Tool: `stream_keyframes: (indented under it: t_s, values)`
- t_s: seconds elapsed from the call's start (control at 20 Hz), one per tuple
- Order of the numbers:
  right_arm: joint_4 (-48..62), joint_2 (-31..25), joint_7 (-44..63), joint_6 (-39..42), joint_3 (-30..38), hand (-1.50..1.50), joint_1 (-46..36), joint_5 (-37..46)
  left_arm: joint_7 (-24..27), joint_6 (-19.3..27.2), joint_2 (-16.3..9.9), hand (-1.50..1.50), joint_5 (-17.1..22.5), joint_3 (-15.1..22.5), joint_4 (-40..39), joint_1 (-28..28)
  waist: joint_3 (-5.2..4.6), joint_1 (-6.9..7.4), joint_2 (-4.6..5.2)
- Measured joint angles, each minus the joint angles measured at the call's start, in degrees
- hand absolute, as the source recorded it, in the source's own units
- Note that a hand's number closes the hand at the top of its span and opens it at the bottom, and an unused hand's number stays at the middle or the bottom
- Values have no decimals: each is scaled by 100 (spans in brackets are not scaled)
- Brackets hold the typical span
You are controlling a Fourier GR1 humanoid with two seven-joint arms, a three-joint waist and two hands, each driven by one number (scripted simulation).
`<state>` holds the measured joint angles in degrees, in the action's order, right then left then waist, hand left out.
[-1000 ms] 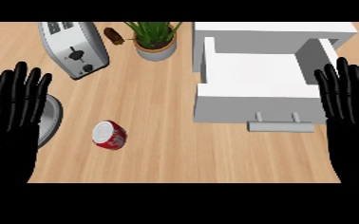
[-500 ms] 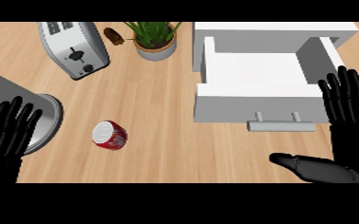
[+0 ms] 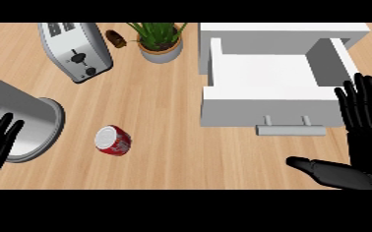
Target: Pick up the can, place it into the drawer and close the drawer
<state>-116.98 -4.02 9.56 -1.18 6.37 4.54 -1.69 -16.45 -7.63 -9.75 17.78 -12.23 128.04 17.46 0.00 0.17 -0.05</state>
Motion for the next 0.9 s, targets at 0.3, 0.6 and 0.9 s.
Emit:
stream_keyframes:
  t_s: [0.3, 0.6, 0.9]
  values:
    - [-262, 7, 99, 31, 51, -150, 156, -29, -23, -106, 224, -150, -307, 156, -267, -127, 0, -16, 1]
    - [-141, -43, -89, 200, 207, -150, 200, -172, 306, -70, 571, -150, -957, 590, -861, -247, -1, -23, 2]
    - [-338, -112, -73, 334, 403, -150, 332, -329, 1022, 102, 862, -150, -1622, 961, -1571, -77, -1, -23, 1]
